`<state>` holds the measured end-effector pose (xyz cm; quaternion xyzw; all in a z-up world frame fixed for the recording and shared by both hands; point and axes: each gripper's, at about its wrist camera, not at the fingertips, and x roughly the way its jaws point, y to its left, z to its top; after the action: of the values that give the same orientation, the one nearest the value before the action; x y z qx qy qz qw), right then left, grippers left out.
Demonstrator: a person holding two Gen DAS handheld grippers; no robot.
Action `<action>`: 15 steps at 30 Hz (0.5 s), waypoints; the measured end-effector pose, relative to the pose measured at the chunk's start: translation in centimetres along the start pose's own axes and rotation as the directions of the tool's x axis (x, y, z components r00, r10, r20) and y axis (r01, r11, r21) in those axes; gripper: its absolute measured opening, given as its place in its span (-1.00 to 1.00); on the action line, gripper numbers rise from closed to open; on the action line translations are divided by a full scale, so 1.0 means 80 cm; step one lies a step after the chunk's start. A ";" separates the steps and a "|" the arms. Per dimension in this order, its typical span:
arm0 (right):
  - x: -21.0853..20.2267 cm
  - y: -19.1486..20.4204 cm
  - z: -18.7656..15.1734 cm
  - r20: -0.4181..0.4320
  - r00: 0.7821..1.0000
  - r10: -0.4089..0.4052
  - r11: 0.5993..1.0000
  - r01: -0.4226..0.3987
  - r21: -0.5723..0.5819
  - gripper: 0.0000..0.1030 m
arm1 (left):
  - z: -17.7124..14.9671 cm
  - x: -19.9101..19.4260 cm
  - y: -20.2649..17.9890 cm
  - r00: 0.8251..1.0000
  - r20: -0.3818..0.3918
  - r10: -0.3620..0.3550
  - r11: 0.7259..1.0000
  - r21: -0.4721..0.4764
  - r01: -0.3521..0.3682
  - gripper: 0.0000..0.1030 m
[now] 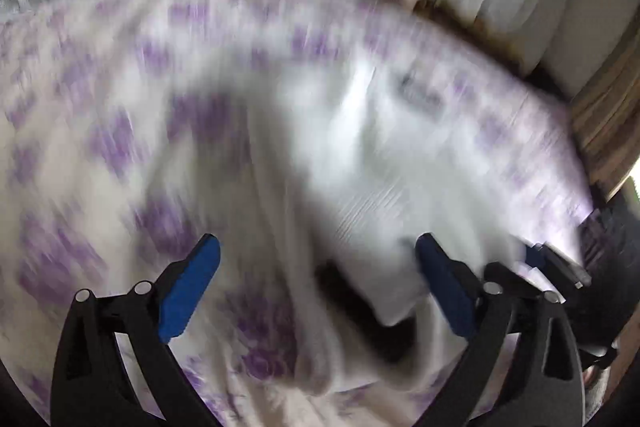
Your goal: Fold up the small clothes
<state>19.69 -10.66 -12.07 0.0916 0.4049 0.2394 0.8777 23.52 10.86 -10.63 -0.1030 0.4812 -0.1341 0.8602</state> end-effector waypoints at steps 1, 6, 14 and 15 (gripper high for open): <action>0.002 -0.013 0.004 -0.011 0.999 0.048 0.997 -0.048 0.060 0.28 | -0.009 0.003 0.011 0.998 0.018 -0.054 0.996 -0.065 0.055 0.92; -0.023 -0.008 0.003 0.058 0.997 0.056 0.997 -0.059 0.053 0.29 | -0.029 -0.041 0.002 0.996 0.076 -0.046 0.996 -0.075 0.052 0.88; -0.082 0.023 0.033 0.238 0.971 0.007 1.000 -0.009 0.008 0.33 | -0.006 -0.084 -0.023 0.982 0.188 0.020 0.998 -0.056 -0.010 0.88; -0.077 0.023 0.047 0.240 0.971 -0.002 1.000 -0.003 0.017 0.41 | 0.004 -0.079 -0.026 0.982 0.186 0.029 0.998 -0.055 -0.019 0.88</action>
<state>18.47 -11.97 -4.89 0.1276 0.2979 0.2232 0.9193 20.34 11.01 -4.79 -0.1320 0.4031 -0.1004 0.9000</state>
